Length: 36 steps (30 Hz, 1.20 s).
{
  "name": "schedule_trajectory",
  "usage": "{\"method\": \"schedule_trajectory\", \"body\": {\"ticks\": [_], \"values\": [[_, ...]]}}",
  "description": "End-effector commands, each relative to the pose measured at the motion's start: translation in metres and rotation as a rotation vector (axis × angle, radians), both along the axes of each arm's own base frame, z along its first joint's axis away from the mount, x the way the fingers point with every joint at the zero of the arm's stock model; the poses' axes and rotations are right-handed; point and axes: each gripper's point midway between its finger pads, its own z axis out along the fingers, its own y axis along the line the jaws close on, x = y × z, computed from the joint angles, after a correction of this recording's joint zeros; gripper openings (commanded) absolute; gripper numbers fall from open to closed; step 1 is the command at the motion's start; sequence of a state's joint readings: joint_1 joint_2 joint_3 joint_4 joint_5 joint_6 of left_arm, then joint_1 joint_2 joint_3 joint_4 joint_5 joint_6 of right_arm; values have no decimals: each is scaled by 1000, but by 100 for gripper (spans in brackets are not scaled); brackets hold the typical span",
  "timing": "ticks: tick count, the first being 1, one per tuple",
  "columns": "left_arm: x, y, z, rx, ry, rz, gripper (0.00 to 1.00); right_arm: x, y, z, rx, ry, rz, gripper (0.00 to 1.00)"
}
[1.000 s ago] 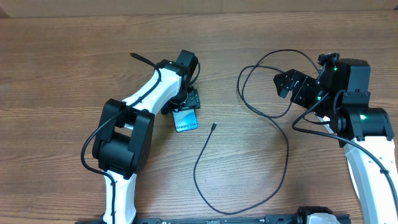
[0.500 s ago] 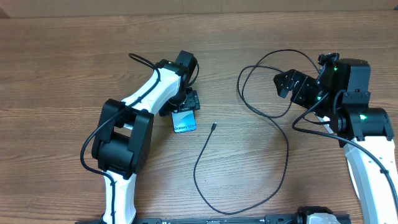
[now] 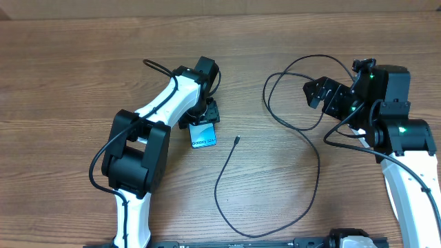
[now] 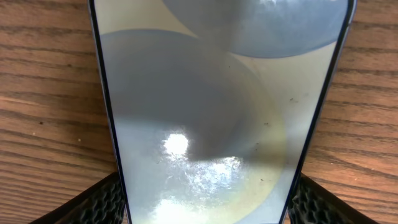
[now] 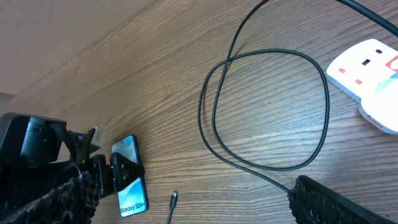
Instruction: Plug charger to phone and switch on socket
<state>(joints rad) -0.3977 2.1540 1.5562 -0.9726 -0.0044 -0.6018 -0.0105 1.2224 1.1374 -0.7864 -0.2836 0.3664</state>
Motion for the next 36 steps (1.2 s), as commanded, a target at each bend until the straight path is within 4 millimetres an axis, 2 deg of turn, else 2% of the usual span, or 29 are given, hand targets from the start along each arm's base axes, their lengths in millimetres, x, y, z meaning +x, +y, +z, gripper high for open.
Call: {"method": "schedule_trajectory", "body": {"ticks": [1,4,10,18,24,36], "values": [[-20,21,-23,91,77,4,74,2,0,4,-2,-9,-4,100],[-21,21,-23,87,80,4,75,2,0,4,-2,-9,-4,100],[-20,21,-23,87,78,0,87,2,0,4,-2,-9,-4,100],[-21,20,-24,85,81,1,84,2,0,4,-2,-9,-4,100],[-29,19,-32,68,97,0,84,2,0,4,-2,-9,-4,100],[-32,16,-37,42,105,3,77,2,0,4,-2,-9,-4,100]]}}
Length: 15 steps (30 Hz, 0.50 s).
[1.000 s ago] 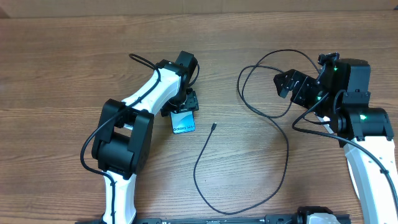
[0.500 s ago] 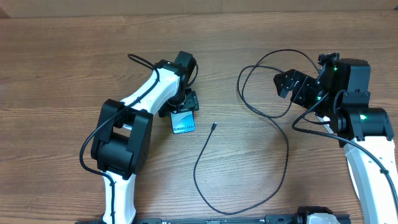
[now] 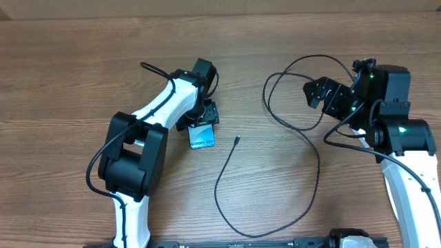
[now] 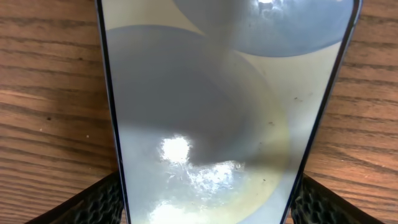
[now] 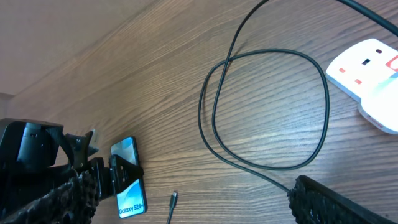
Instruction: Plug charger to phone and switch on socket
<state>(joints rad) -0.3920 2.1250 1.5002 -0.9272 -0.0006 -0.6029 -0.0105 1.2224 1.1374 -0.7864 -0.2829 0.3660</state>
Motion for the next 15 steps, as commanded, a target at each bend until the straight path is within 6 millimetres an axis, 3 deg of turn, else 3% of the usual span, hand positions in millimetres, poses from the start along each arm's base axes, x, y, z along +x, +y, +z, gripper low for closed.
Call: {"method": "schedule_trajectory", "body": {"ticks": [1,15], "values": [[-29,13,-35,53,121,-4,77,2,0,4,-1,-9,-4,100],[-27,12,-29,55,126,-4,77,2,0,4,-1,-9,-4,100]]}}
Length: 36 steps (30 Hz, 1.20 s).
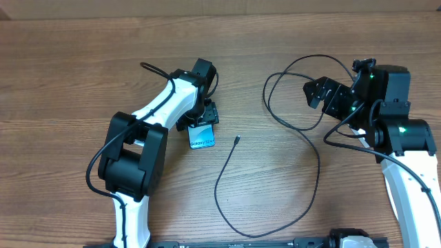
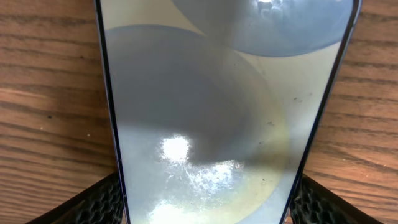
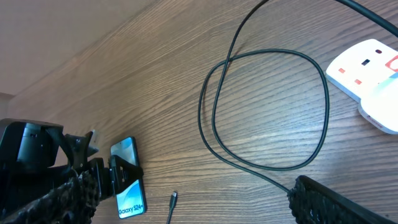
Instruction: Plug charger to phone and switch on socket
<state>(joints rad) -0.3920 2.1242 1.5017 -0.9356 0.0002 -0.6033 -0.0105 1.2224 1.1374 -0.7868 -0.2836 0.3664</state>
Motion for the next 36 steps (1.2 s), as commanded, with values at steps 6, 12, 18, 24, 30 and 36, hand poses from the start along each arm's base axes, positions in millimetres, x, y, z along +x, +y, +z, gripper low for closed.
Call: {"method": "schedule_trajectory", "body": {"ticks": [6,12,18,24,30,36], "values": [[-18,10,-23,53,99,-4,75,2,0,4,-2,-10,-4,100],[-9,6,-15,45,79,-4,75,2,0,4,-2,-10,-4,100],[-3,7,-11,55,60,-5,79,2,0,4,-2,-10,-4,100],[-5,8,-14,57,63,-5,90,2,0,4,-2,-10,-4,100],[-17,6,-22,35,100,-4,88,2,0,4,-2,-10,-4,100],[-18,2,-25,13,103,0,86,2,0,4,-2,-10,-4,100]]}}
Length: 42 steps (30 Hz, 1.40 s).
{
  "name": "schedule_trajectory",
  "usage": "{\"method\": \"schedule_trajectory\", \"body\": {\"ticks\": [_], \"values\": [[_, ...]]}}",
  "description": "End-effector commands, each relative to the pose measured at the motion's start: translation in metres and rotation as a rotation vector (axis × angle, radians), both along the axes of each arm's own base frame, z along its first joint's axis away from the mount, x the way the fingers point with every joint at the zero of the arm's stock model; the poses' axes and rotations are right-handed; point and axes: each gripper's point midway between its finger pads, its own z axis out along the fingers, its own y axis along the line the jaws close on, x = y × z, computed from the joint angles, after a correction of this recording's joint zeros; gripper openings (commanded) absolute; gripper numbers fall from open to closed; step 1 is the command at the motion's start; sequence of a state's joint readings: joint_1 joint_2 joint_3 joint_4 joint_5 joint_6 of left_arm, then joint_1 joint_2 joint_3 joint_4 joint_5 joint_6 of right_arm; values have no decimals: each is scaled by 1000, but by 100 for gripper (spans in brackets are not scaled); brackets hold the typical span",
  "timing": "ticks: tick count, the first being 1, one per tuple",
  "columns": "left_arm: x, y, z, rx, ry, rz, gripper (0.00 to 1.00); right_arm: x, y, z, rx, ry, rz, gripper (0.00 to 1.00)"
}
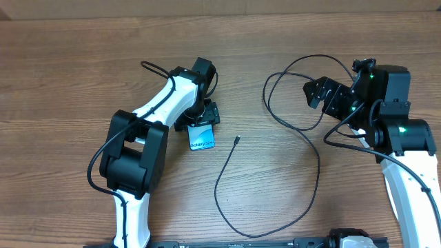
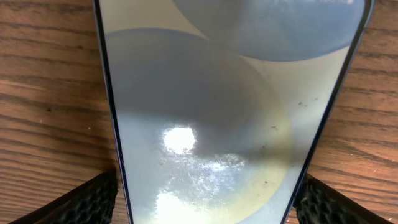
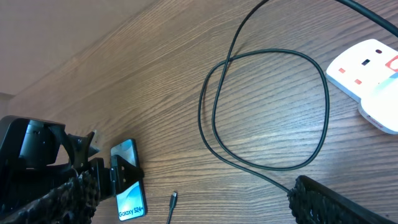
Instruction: Plug charger to phone and switch on socket
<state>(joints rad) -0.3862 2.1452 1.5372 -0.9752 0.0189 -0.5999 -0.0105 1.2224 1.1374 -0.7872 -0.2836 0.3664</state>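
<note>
The phone lies face up on the wooden table, its "Galaxy S24+" end toward the front. My left gripper straddles its far half, and both fingers press its long edges. Close up, the phone's screen fills the left wrist view between the left gripper's fingers. The black cable loops across the table. Its free plug rests just right of the phone and also shows as the plug. The white socket shows only in the right wrist view. My right gripper hangs open, holding nothing.
The cable forms a loop near the socket and a long curve toward the front edge. A white adapter block sits at the socket. Bare wood lies left of the left arm.
The left gripper and phone have shifted very slightly, with the phone's front end a touch to the right. The grip is unchanged. The right arm, the cable and the plug stay where they were.
The left gripper was shut on the phone's far half throughout. Between the oldest moment and the following one, arm and phone turned a little leftward. Only tiny shifts show after that. The right gripper stayed open above the socket end of the cable.
</note>
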Motion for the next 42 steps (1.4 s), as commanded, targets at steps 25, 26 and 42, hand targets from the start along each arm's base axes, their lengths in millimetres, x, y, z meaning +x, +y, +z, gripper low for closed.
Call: {"method": "schedule_trajectory", "body": {"ticks": [25,26,42], "values": [[-30,3,-40,3,96,-3,80,2,0,4,-2,-10,-4,100],[-30,3,-40,3,96,-3,79,2,0,4,-2,-10,-4,100],[-22,0,-31,-4,79,-2,75,2,0,4,-2,-10,-4,100]]}}
